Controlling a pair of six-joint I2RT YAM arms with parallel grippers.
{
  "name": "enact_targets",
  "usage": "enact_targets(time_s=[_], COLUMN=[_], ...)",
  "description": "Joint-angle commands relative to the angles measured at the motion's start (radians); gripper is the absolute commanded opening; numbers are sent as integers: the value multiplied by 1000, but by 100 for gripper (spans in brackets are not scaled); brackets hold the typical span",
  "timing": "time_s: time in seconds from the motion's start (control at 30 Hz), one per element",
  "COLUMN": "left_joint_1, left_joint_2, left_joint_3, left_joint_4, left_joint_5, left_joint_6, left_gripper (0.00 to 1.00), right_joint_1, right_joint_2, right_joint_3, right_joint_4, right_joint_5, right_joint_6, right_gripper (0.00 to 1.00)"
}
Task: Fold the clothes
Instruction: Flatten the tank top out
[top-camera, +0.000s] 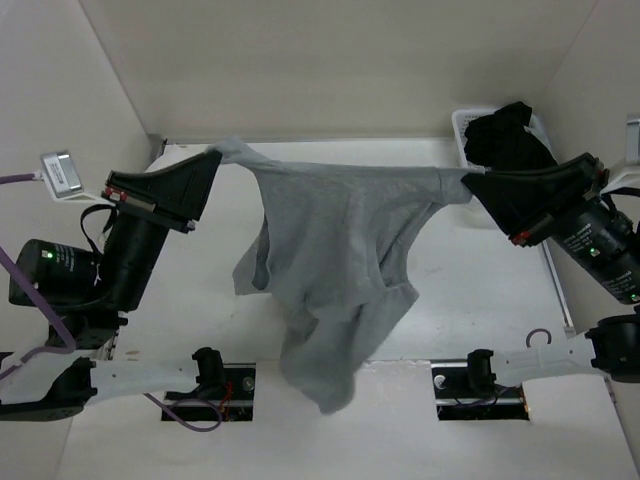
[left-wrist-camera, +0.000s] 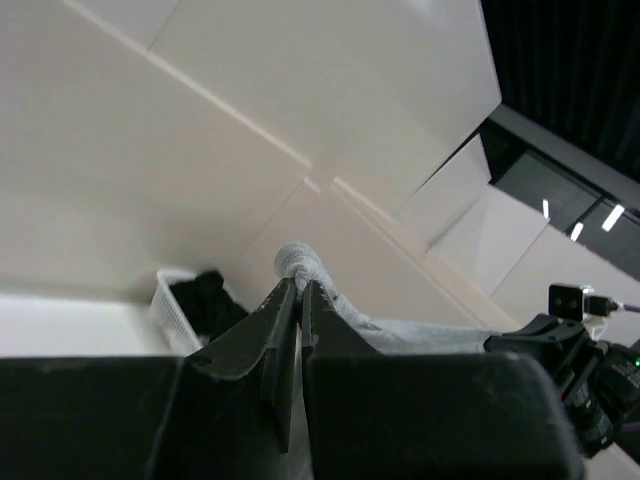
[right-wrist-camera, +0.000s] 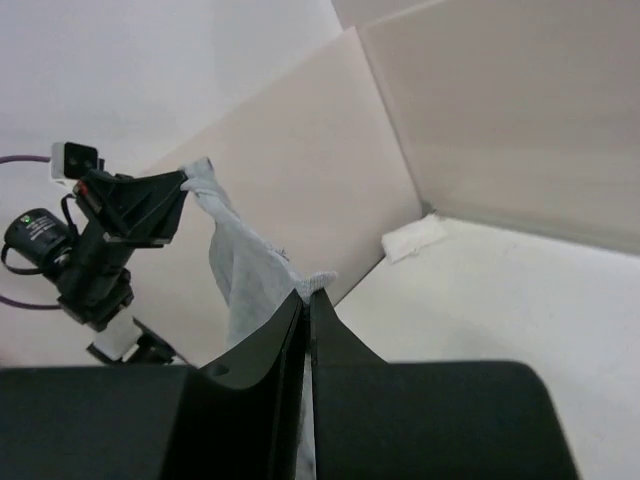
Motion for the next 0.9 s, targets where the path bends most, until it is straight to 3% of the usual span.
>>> enact_targets(time_s=[0.0,0.07,0.17,0.2,0.27,0.33,0.37,0.4,0.43,0.5,0.57,0.63,0.67,0.73,0.77,0.8,0.87], left_joint_1=[8,22,77,85,195,366,393,553,603,783,861,912,927,936,935,924,910], left_joint_2=[102,155,221,225,277,352,362,441,478,658,818,1045,1137,1239,1239,1198,1099], left_joint_3=[159,217,183,172,68,-53,-66,-118,-124,-82,27,285,413,590,590,516,317], left_joint_4=[179,202,294,303,349,336,330,287,271,247,236,155,89,-30,-45,-33,35], left_joint_5=[-26,-52,-90,-93,-92,-28,-11,108,158,317,356,362,375,410,413,410,393], left_joint_6=[227,298,406,410,417,293,271,130,72,-57,-84,-78,-84,-81,-73,-64,-74], left_gripper=[0,0,2,2,3,3,3,3,3,3,3,5,8,28,35,41,46], right_joint_1=[7,-8,-236,-261,-539,-833,-860,-934,-969,-1036,-1084,-1145,-1165,-1179,-1179,-1168,-1129], right_joint_2=[76,93,100,100,137,250,269,351,402,598,736,992,1074,1131,1105,1061,900], right_joint_3=[128,121,-25,-37,-147,-258,-267,-280,-274,-187,-64,270,388,458,403,316,-16], right_joint_4=[46,94,160,163,172,258,270,307,318,321,291,147,96,65,76,106,270], right_joint_5=[32,44,-49,-65,-289,-579,-605,-660,-671,-695,-698,-691,-685,-662,-651,-642,-611], right_joint_6=[-218,-256,-208,-194,-53,99,109,136,144,161,167,205,221,238,232,221,219], right_gripper=[7,8,8,8,8,7,7,7,7,6,5,5,11,38,51,56,57])
